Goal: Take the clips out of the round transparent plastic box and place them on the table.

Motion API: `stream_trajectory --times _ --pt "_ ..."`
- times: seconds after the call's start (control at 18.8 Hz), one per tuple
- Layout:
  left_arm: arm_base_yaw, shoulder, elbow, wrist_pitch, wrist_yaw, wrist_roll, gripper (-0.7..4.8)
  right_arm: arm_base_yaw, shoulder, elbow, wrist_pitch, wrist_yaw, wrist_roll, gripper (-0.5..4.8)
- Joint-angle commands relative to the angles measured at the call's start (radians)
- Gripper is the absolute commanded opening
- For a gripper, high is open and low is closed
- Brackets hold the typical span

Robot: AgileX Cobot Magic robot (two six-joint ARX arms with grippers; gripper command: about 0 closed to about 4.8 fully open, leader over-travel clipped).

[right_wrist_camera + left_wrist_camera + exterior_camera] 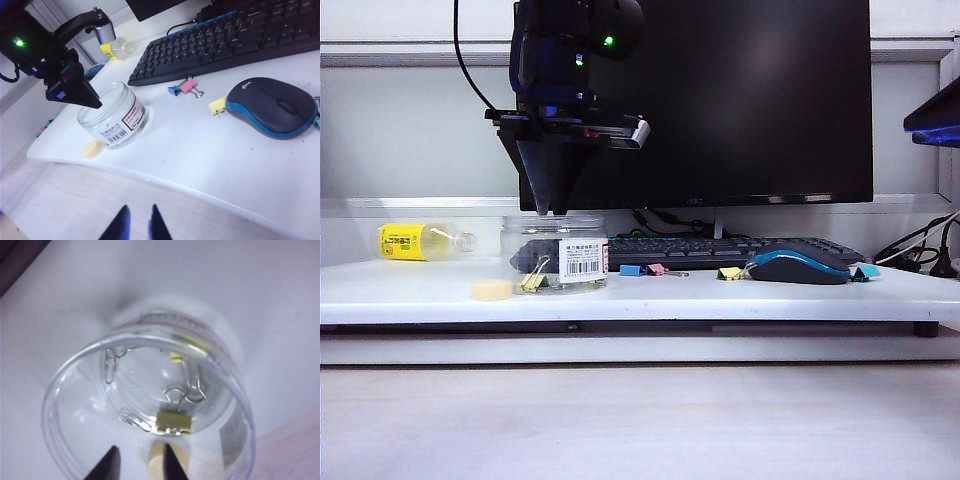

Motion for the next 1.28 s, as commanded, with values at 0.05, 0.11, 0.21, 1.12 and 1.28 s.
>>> stream_trajectory --times 0.05,0.11,0.21,1.12,1.28 --pt "0.0 -0.006 0.002 -0.008 0.02 0.005 1.22 0.0 -0.002 0.005 0.011 0.001 -0.006 0.58" --pt "0.0 -0.006 0.001 -0.008 0.031 0.005 1.22 0.0 -0.002 0.005 0.011 0.001 -0.006 0.58" --pt "0.0 -0.006 0.0 -0.008 0.051 0.005 1.22 0.0 -0.002 0.005 0.011 -0.003 -0.006 0.58" --pt "0.002 -0.209 -0.075 -0.008 0.1 0.0 1.21 0.035 -0.002 0.006 0.092 -0.07 0.024 0.58" --pt "0.009 -0.243 -0.209 -0.006 0.064 0.0 1.21 0.083 0.005 0.021 0.068 -0.016 0.023 0.59"
